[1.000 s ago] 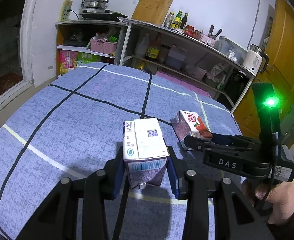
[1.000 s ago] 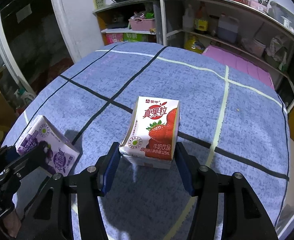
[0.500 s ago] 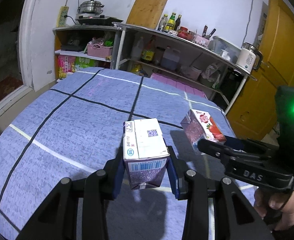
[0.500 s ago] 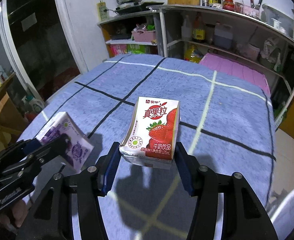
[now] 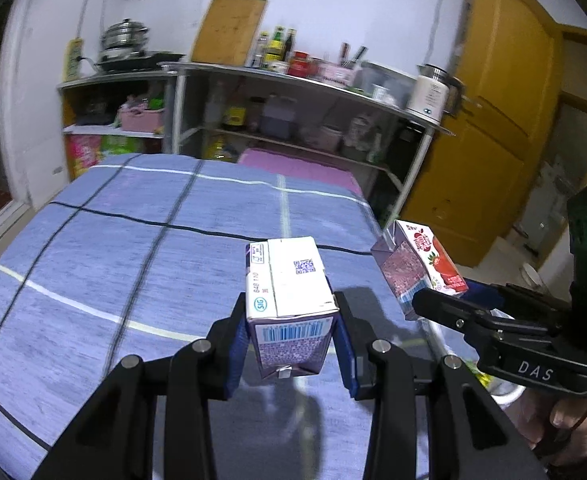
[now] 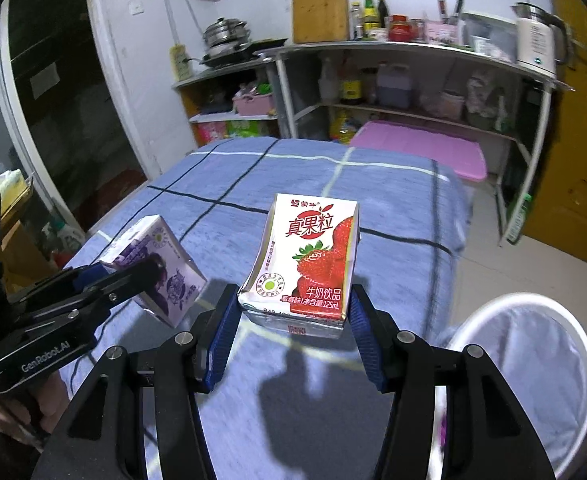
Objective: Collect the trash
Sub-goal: 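Carry the purple carton in the left gripper while the right gripper carries the strawberry carton over the bin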
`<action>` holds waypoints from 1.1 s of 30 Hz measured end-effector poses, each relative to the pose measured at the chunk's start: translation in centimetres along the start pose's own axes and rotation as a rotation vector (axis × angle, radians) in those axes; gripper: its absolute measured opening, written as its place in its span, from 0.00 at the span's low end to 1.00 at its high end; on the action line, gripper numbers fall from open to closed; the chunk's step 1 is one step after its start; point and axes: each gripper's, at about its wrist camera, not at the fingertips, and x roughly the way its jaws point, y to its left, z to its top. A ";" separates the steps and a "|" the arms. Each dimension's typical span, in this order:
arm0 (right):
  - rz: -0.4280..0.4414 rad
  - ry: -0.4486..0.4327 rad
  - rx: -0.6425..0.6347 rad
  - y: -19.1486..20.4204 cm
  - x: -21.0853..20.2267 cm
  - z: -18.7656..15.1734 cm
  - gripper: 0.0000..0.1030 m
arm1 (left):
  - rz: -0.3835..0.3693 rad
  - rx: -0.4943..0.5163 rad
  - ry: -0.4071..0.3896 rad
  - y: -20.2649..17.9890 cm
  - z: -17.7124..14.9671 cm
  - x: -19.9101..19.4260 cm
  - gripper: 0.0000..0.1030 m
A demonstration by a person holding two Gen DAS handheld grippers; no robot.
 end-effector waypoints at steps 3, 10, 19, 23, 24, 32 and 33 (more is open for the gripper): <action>-0.021 -0.014 0.025 -1.5 -2.0 -1.2 0.53 | -0.037 0.034 0.011 -2.5 -0.4 0.1 0.39; -0.081 -0.029 0.101 -5.6 -5.4 -3.9 0.53 | -0.112 0.102 0.040 -7.5 -1.2 0.7 0.39; -0.154 -0.014 0.211 -11.2 -7.6 -7.1 0.53 | -0.202 0.170 0.093 -13.2 -2.2 2.8 0.39; -0.173 0.000 0.241 -12.9 -7.9 -8.2 0.53 | -0.235 0.195 0.115 -15.2 -2.5 3.7 0.39; -0.176 0.004 0.246 -13.3 -7.9 -8.4 0.53 | -0.241 0.199 0.120 -15.6 -2.6 3.9 0.39; -0.198 0.044 0.287 -16.0 -7.7 -10.1 0.54 | -0.278 0.235 0.164 -18.2 -3.3 5.7 0.39; -0.199 0.050 0.291 -16.2 -7.6 -10.3 0.54 | -0.281 0.239 0.168 -18.6 -3.4 5.9 0.39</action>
